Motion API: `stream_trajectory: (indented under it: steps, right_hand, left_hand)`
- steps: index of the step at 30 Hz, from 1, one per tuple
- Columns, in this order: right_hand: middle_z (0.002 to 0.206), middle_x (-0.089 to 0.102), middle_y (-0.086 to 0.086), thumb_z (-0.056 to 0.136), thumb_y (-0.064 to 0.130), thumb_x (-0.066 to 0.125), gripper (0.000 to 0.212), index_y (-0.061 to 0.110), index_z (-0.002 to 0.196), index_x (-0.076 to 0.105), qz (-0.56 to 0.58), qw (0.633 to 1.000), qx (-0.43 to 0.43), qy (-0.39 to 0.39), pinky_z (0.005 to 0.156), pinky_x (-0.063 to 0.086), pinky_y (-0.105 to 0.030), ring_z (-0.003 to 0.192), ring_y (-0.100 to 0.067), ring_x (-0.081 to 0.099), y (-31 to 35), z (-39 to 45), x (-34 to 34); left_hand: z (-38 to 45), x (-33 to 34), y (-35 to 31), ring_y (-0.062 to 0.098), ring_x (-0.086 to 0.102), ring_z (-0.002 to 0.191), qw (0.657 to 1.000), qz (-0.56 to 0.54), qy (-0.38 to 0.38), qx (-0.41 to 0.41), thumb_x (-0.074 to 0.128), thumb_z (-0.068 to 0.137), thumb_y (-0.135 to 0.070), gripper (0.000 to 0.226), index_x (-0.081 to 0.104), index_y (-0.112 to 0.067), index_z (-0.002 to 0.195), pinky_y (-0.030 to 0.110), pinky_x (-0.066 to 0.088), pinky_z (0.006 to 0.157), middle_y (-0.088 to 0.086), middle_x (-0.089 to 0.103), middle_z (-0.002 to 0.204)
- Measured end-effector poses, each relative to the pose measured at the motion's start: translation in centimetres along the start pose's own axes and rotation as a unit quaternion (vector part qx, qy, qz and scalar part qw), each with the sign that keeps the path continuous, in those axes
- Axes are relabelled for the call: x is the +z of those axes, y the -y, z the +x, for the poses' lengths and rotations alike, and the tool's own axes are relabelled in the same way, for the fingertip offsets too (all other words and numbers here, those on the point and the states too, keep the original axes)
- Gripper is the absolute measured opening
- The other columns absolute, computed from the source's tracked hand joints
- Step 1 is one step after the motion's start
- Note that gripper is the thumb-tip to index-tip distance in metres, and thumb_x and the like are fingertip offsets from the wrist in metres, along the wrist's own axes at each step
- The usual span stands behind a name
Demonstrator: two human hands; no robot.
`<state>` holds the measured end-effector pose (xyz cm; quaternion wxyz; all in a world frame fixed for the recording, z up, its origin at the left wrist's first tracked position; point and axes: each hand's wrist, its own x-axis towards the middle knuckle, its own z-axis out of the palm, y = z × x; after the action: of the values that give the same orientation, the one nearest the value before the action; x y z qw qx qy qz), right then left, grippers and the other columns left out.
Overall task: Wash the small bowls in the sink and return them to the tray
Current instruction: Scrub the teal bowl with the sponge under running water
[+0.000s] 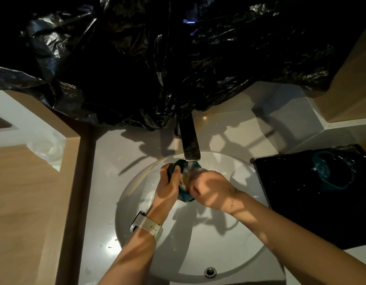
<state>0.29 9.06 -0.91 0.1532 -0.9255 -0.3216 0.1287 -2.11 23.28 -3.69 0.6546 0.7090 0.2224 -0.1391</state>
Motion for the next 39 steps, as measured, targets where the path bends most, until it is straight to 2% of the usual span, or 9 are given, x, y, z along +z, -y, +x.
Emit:
stream_trajectory:
  steps: [6,13,17,20,22,25,30,36,39]
  right_hand:
    - [0.064,0.051,-0.001,0.095,0.03,0.045,0.038,0.012,0.063,0.054,0.193,0.98,0.007,0.054,0.062,0.038,-0.031,0.063,-0.019,0.046,0.2,-0.5,-0.2]
    - [0.104,0.065,-0.009,0.099,0.024,0.041,0.028,0.01,0.098,0.065,0.069,0.996,0.042,0.04,0.079,0.046,-0.036,0.095,-0.029,0.058,0.2,0.5,-0.8]
    - [0.094,0.066,-0.011,0.097,0.026,0.041,0.029,0.011,0.094,0.066,0.001,0.995,0.084,0.053,0.064,0.034,-0.029,0.087,-0.031,0.058,1.7,0.1,-1.6]
    - [0.066,0.056,0.003,0.099,0.035,0.041,0.037,0.02,0.069,0.058,0.113,0.984,0.114,0.08,0.057,0.035,-0.025,0.067,-0.018,0.051,1.0,-0.6,-1.5]
    - [0.06,0.049,0.006,0.1,0.034,0.043,0.042,0.018,0.062,0.05,0.276,0.947,0.159,0.045,0.059,0.035,-0.023,0.059,-0.011,0.046,0.8,-1.4,-1.0]
    - [0.069,0.056,0.006,0.101,0.02,0.045,0.033,0.015,0.071,0.058,0.529,0.813,0.205,-0.13,0.071,0.042,-0.021,0.069,-0.008,0.052,1.6,-3.5,-0.6]
    - [0.116,0.069,0.005,0.102,0.036,0.032,0.037,0.024,0.124,0.06,0.692,0.651,0.212,-0.229,0.089,0.048,-0.025,0.107,-0.01,0.064,2.0,-5.4,-1.4]
    - [0.113,0.057,0.007,0.098,0.041,0.046,0.024,0.029,0.094,0.066,0.571,0.768,0.268,-0.113,0.077,0.039,-0.001,0.093,0.014,0.058,1.7,-3.1,-1.4]
    - [0.109,0.05,0.006,0.096,0.046,0.047,0.043,0.022,0.065,0.066,0.362,0.89,0.24,-0.14,0.096,0.041,-0.027,0.106,-0.013,0.056,0.6,-2.0,1.3]
  left_hand:
    - [-0.3,0.0,-0.3,0.028,0.067,0.08,0.999,-0.011,0.001,-0.03,0.037,0.104,-0.036,0.023,0.042,-0.025,0.123,0.034,0.059,0.055,0.005,0.063,0.104]
    - [-0.1,0.4,-0.6,0.025,0.064,0.1,1.0,0.013,0.015,-0.01,0.043,0.098,-0.05,0.032,0.041,-0.033,0.124,0.048,0.054,0.089,0.0,0.063,0.106]
    - [0.4,0.7,-0.1,0.027,0.066,0.095,0.998,0.065,0.006,0.004,0.041,0.085,-0.066,0.046,0.043,-0.036,0.12,0.054,0.054,0.086,-0.002,0.065,0.103]
    - [0.4,0.3,0.4,0.028,0.068,0.093,0.998,0.062,0.007,0.001,0.041,0.085,-0.067,0.045,0.044,-0.039,0.12,0.052,0.055,0.086,-0.003,0.066,0.106]
    - [0.4,0.0,0.4,0.025,0.068,0.095,1.0,0.02,0.008,-0.015,0.043,0.094,-0.055,0.031,0.046,-0.038,0.12,0.048,0.058,0.082,-0.001,0.066,0.109]
    - [0.6,-0.3,0.4,0.017,0.063,0.102,0.999,-0.021,-0.015,-0.021,0.042,0.102,-0.038,0.025,0.047,-0.031,0.125,0.033,0.059,0.071,0.001,0.062,0.116]
    - [0.0,-0.7,0.5,0.021,0.058,0.107,0.997,-0.065,-0.022,-0.026,0.042,0.103,-0.035,0.021,0.048,-0.032,0.122,0.036,0.06,0.059,-0.003,0.057,0.114]
    - [-0.5,-0.6,0.5,0.023,0.063,0.11,0.997,-0.077,-0.003,-0.006,0.043,0.101,-0.042,0.022,0.048,-0.036,0.122,0.051,0.058,0.084,0.0,0.061,0.12]
    - [-0.5,-0.4,0.5,0.019,0.067,0.101,0.998,-0.067,-0.008,0.007,0.043,0.101,-0.043,0.021,0.047,-0.036,0.121,0.051,0.058,0.084,-0.003,0.065,0.111]
